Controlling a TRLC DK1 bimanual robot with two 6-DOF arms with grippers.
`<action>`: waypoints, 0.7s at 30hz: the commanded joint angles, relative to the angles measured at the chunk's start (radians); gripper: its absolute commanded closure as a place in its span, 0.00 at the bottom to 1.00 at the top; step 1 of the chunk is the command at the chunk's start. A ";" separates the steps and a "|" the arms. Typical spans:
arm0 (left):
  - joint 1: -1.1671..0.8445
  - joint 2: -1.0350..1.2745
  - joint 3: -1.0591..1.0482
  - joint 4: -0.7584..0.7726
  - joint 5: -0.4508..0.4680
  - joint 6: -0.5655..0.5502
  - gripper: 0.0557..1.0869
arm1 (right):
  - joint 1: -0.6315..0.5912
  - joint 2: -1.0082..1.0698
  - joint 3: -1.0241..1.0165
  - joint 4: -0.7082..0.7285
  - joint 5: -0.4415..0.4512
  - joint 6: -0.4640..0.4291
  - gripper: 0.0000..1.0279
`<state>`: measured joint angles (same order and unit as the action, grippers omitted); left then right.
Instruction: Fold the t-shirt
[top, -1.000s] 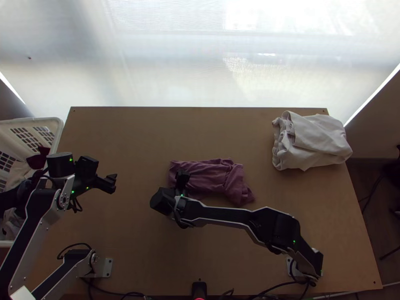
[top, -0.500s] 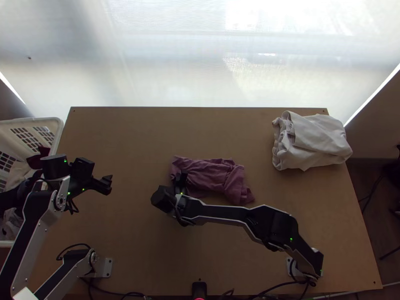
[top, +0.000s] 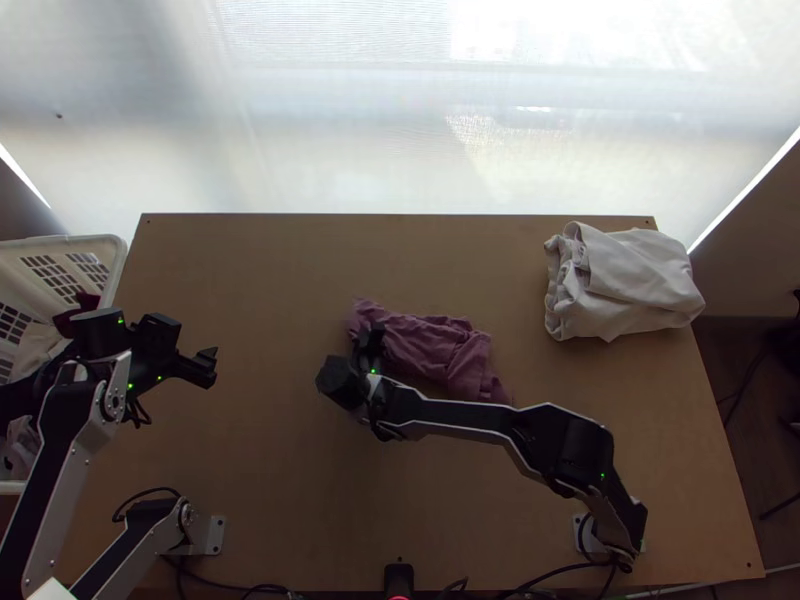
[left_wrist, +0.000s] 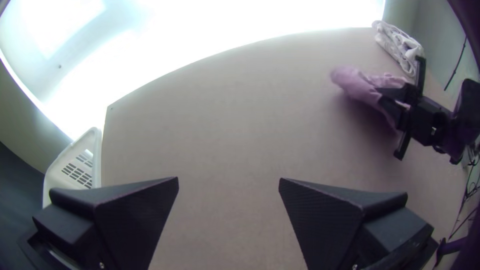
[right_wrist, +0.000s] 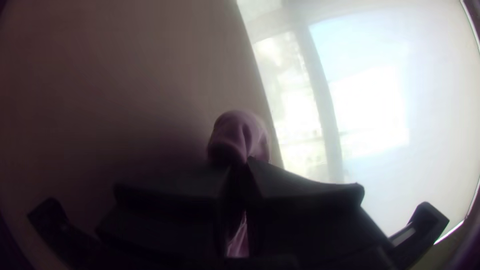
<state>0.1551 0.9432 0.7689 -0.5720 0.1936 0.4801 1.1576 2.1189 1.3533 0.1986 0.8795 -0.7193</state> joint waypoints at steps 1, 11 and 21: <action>0.008 -0.001 0.038 -0.019 0.000 -0.001 0.05 | -0.041 -0.106 -0.054 0.105 -0.001 -0.114 0.97; 0.009 0.016 0.069 -0.019 -0.002 -0.026 0.05 | -0.091 -0.243 -0.089 0.119 -0.037 -0.140 0.97; 0.017 0.005 0.095 -0.055 -0.002 -0.040 0.05 | -0.191 -0.307 0.000 0.127 -0.099 -0.158 0.97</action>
<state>0.1692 0.9554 0.8455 -0.6041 0.1928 0.4522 1.0264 1.8599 1.3014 0.3157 0.8154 -0.8684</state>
